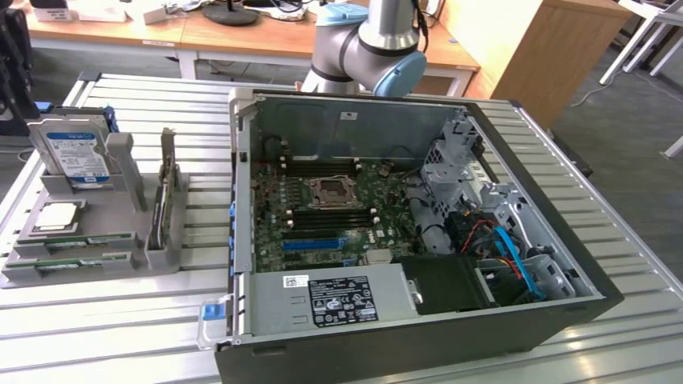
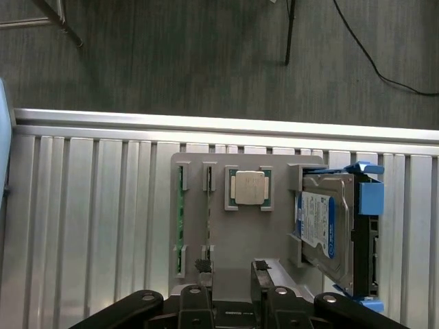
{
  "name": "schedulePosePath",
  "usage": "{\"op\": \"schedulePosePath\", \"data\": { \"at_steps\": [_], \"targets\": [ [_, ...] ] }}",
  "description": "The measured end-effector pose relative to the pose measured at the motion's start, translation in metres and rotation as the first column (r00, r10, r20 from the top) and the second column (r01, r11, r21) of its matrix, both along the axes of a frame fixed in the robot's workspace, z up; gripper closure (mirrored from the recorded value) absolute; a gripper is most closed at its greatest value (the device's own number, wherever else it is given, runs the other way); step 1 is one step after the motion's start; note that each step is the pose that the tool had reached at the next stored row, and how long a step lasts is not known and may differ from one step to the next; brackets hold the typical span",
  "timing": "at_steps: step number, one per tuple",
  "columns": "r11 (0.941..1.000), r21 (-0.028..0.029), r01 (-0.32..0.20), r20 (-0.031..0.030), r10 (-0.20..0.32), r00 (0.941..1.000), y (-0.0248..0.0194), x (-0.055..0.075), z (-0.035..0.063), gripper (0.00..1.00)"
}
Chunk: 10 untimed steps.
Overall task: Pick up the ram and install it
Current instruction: 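Pick up the ram and move it above insertion slot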
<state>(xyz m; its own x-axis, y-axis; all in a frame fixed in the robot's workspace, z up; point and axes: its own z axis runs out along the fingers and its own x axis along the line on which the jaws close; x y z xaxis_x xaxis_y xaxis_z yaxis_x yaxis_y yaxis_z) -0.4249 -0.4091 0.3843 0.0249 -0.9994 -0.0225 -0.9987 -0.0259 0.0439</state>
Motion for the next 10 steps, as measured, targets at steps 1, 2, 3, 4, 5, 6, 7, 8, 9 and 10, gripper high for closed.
{"op": "schedulePosePath", "data": {
  "at_steps": [1, 2, 3, 4, 5, 6, 7, 8, 9, 10],
  "targets": [
    [1.0000, 0.0000, 0.000, 0.0000, 0.000, 1.0000, 0.0000, 0.0000, -0.0003, 0.64],
    [1.0000, 0.0000, 0.000, 0.0000, 0.000, 1.0000, 0.0000, 0.0000, -0.0006, 0.64],
    [1.0000, 0.0000, 0.000, 0.0000, 0.000, 1.0000, 0.0000, 0.0000, -0.0008, 0.64],
    [1.0000, 0.0000, 0.000, 0.0000, 0.000, 1.0000, 0.0000, 0.0000, -0.0011, 0.64],
    [1.0000, 0.0000, 0.000, 0.0000, 0.000, 1.0000, 0.0000, 0.0000, -0.0013, 0.64],
    [1.0000, 0.0000, 0.000, 0.0000, 0.000, 1.0000, 0.0000, 0.0000, -0.0015, 0.64],
    [1.0000, -0.0001, 0.000, -0.0001, 0.000, 1.0000, 0.0000, 0.0000, -0.0018, 0.64],
    [1.0000, -0.0001, 0.000, 0.0000, 0.000, 1.0000, 0.0000, 0.0000, -0.0020, 0.64],
    [1.0000, 0.0000, 0.000, 0.0001, 0.000, 1.0000, 0.0000, 0.0000, -0.0024, 0.64],
    [1.0000, 0.0000, 0.000, 0.0001, 0.000, 1.0000, 0.0000, 0.0000, -0.0027, 0.64]
  ]
}}
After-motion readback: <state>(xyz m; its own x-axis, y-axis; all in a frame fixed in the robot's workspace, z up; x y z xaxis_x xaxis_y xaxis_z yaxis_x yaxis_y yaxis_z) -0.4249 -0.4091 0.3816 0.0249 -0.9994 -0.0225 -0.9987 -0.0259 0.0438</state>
